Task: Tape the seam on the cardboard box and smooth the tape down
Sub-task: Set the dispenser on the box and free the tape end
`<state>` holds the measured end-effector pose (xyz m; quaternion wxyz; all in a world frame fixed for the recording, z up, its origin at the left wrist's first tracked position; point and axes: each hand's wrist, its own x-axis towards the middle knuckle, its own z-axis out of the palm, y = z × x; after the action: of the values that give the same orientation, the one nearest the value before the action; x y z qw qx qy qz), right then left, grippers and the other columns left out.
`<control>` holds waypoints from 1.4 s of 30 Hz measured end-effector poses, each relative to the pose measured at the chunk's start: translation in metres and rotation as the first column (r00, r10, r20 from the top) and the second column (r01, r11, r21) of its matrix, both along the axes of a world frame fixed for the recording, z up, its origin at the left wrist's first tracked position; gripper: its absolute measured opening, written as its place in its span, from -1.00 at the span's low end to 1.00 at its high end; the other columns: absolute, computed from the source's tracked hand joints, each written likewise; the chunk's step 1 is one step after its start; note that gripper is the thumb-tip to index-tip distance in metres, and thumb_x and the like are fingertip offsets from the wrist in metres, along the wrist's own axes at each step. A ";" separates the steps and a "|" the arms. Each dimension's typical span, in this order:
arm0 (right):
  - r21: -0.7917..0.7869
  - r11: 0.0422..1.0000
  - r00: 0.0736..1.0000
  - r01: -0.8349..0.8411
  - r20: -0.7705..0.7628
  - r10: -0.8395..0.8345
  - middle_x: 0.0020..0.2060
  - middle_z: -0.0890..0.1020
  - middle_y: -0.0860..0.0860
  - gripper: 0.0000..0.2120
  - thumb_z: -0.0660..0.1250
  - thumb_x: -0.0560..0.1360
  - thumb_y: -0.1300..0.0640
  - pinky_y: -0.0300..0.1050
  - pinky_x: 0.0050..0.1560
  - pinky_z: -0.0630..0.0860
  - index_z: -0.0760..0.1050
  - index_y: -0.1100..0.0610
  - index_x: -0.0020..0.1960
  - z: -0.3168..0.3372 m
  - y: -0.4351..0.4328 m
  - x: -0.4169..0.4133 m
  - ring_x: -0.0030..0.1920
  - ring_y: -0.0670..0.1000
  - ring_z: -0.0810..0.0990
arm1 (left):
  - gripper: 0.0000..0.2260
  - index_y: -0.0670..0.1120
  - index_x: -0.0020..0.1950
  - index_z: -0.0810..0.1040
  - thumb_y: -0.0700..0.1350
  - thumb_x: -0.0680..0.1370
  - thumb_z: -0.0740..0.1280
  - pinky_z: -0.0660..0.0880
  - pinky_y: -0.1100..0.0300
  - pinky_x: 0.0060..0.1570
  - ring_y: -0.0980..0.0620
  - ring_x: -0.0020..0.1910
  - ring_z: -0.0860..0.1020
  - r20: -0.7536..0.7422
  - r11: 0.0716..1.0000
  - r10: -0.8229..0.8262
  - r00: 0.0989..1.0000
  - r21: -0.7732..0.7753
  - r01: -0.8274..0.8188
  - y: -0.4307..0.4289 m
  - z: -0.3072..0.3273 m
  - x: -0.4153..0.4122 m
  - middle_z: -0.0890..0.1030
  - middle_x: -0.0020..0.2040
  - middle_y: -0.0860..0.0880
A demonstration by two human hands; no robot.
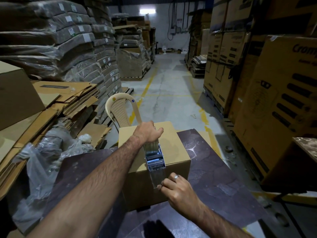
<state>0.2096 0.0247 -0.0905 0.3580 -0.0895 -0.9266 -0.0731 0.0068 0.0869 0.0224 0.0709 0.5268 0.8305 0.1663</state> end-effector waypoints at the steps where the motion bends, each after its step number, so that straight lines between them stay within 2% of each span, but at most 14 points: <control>1: 0.005 1.000 1.000 -0.002 0.011 0.001 -0.26 0.57 -0.02 -0.88 0.30 0.49 0.27 -0.15 -0.37 0.42 0.60 0.12 -0.13 -0.001 0.000 0.001 -0.27 -0.01 0.44 | -0.45 -0.20 0.26 0.40 0.22 0.51 0.21 0.51 -0.02 0.11 -0.17 0.09 0.53 0.025 0.999 0.012 1.000 0.034 -0.013 -0.003 0.000 0.002 0.56 0.14 -0.17; 3: 0.018 1.000 1.000 0.001 0.030 -0.002 -0.25 0.58 -0.02 -0.86 0.29 0.48 0.26 -0.16 -0.36 0.43 0.61 0.11 -0.10 -0.001 0.000 0.002 -0.27 -0.01 0.46 | -0.40 -0.21 0.30 0.30 0.25 0.51 0.23 0.50 -0.02 0.07 -0.16 0.09 0.53 0.049 0.992 0.025 0.998 0.119 -0.031 -0.009 -0.001 0.006 0.53 0.13 -0.16; 6: 0.036 0.999 1.000 0.018 0.019 -0.019 -0.25 0.60 -0.01 -0.78 0.20 0.54 0.27 -0.14 -0.39 0.44 0.63 0.12 -0.07 -0.004 -0.001 0.003 -0.29 0.00 0.49 | -0.44 -0.17 0.18 0.35 0.31 0.51 0.20 0.50 0.02 -0.06 -0.09 -0.02 0.52 0.029 0.975 0.031 0.999 0.221 -0.036 -0.017 -0.005 0.009 0.54 0.02 -0.13; 9: 0.057 0.998 0.999 0.031 0.009 -0.032 -0.22 0.61 -0.01 -0.73 0.15 0.56 0.26 -0.11 -0.42 0.44 0.63 0.11 -0.05 -0.005 -0.001 0.007 -0.31 0.02 0.50 | -0.49 -0.13 0.11 0.40 0.32 0.53 0.12 0.45 0.04 -0.07 -0.07 0.02 0.48 0.022 0.970 0.021 1.000 0.241 -0.025 -0.022 -0.005 0.009 0.53 0.01 -0.09; 12: 0.056 0.998 0.999 0.036 -0.006 -0.036 -0.21 0.63 -0.03 -0.64 0.06 0.62 0.23 -0.11 -0.42 0.45 0.64 0.10 -0.05 0.000 -0.001 0.010 -0.30 0.02 0.52 | -0.64 -0.11 0.13 0.45 0.16 0.60 0.13 0.42 0.04 0.06 -0.03 0.10 0.43 -0.072 0.930 -0.054 0.996 0.360 0.076 -0.035 0.000 0.011 0.55 0.07 -0.06; 14: 0.056 0.998 0.999 0.042 -0.008 -0.042 -0.21 0.63 -0.04 -0.60 0.02 0.64 0.21 -0.11 -0.42 0.45 0.64 0.09 -0.05 0.002 -0.002 0.011 -0.29 0.03 0.53 | -0.79 -0.09 0.09 0.50 0.01 0.60 0.20 0.38 0.17 0.01 0.03 0.03 0.42 -0.135 0.839 -0.083 0.987 0.526 0.142 -0.057 0.002 0.019 0.55 0.01 0.00; 16: 0.058 0.997 0.999 0.051 0.005 -0.051 -0.20 0.63 -0.04 -0.65 0.06 0.62 0.22 -0.09 -0.41 0.45 0.63 0.09 -0.03 0.001 -0.004 0.011 -0.26 0.04 0.55 | -0.92 -0.06 0.01 0.52 -0.10 0.58 0.25 0.33 0.27 -0.08 0.10 -0.08 0.42 -0.129 0.786 -0.131 0.983 0.591 0.182 -0.095 -0.004 0.034 0.53 -0.09 0.07; 18: 0.056 0.997 0.998 0.062 0.017 -0.063 -0.19 0.62 -0.04 -0.77 0.18 0.56 0.21 -0.08 -0.40 0.46 0.62 0.08 -0.02 0.000 -0.006 0.011 -0.23 0.04 0.55 | -0.94 -0.02 -0.01 0.54 -0.15 0.56 0.29 0.41 0.27 -0.10 0.14 -0.10 0.46 -0.079 0.806 -0.175 0.981 0.561 0.189 -0.136 -0.023 0.047 0.54 -0.10 0.10; 20: 0.044 0.997 0.997 0.065 0.027 -0.066 -0.18 0.62 -0.04 -0.82 0.24 0.51 0.20 -0.09 -0.38 0.46 0.62 0.08 -0.01 0.000 -0.008 0.011 -0.20 0.04 0.56 | -0.88 0.02 0.01 0.55 -0.17 0.53 0.31 0.48 0.22 -0.06 0.16 -0.07 0.50 -0.028 0.836 -0.152 0.988 0.530 0.143 -0.168 -0.052 0.054 0.57 -0.07 0.12; 23: 0.045 0.995 0.995 0.086 0.039 -0.087 -0.17 0.62 -0.04 -0.77 0.20 0.50 0.20 -0.11 -0.37 0.46 0.62 0.08 -0.01 0.001 -0.012 0.012 -0.18 0.03 0.56 | -0.75 0.09 0.07 0.54 -0.21 0.47 0.35 0.49 0.18 -0.03 0.16 -0.04 0.49 0.003 0.885 -0.097 0.995 0.457 0.085 -0.194 -0.090 0.060 0.55 -0.03 0.17; 26: 0.035 0.994 0.993 0.103 0.050 -0.104 -0.14 0.63 -0.03 -0.73 0.17 0.47 0.22 -0.10 -0.37 0.48 0.62 0.10 0.02 -0.001 -0.014 0.013 -0.15 0.03 0.54 | -0.68 0.11 0.11 0.53 -0.20 0.43 0.42 0.43 0.30 0.00 0.17 -0.02 0.47 0.023 0.911 -0.069 0.997 0.408 0.054 -0.200 -0.105 0.066 0.51 0.00 0.19; 31: -0.008 0.994 0.991 0.112 0.076 -0.111 -0.07 0.64 -0.02 -0.68 0.16 0.44 0.24 -0.09 -0.35 0.48 0.60 0.10 0.08 -0.004 -0.015 0.015 -0.09 0.03 0.47 | -0.69 0.08 0.05 0.57 -0.16 0.37 0.51 0.32 0.46 -0.09 0.20 -0.06 0.45 0.017 0.910 -0.070 0.997 0.411 0.057 -0.195 -0.108 0.071 0.52 -0.04 0.16; 38: -0.043 0.991 0.986 0.126 0.118 -0.121 -0.10 0.63 -0.03 -0.65 0.14 0.41 0.23 -0.13 -0.33 0.50 0.60 0.08 0.07 0.002 -0.017 0.015 -0.07 0.01 0.44 | -0.77 0.01 -0.10 0.62 -0.13 0.31 0.58 0.30 0.48 -0.20 0.17 -0.15 0.48 -0.001 0.886 -0.051 0.999 0.462 0.046 -0.186 -0.112 0.070 0.56 -0.14 0.12; 42: -0.051 0.989 0.983 0.139 0.128 -0.132 -0.11 0.63 -0.04 -0.63 0.12 0.39 0.23 -0.12 -0.33 0.51 0.61 0.07 0.06 0.003 -0.018 0.015 -0.08 0.01 0.46 | -0.73 0.04 -0.07 0.60 -0.12 0.31 0.58 0.31 0.48 -0.19 0.19 -0.14 0.45 -0.008 0.866 -0.036 0.999 0.499 0.035 -0.184 -0.116 0.069 0.56 -0.13 0.12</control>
<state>0.2246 0.0068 -0.0876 0.2911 -0.1583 -0.9405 -0.0750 0.0757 -0.0976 -0.0935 -0.0638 0.5423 0.7494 0.3744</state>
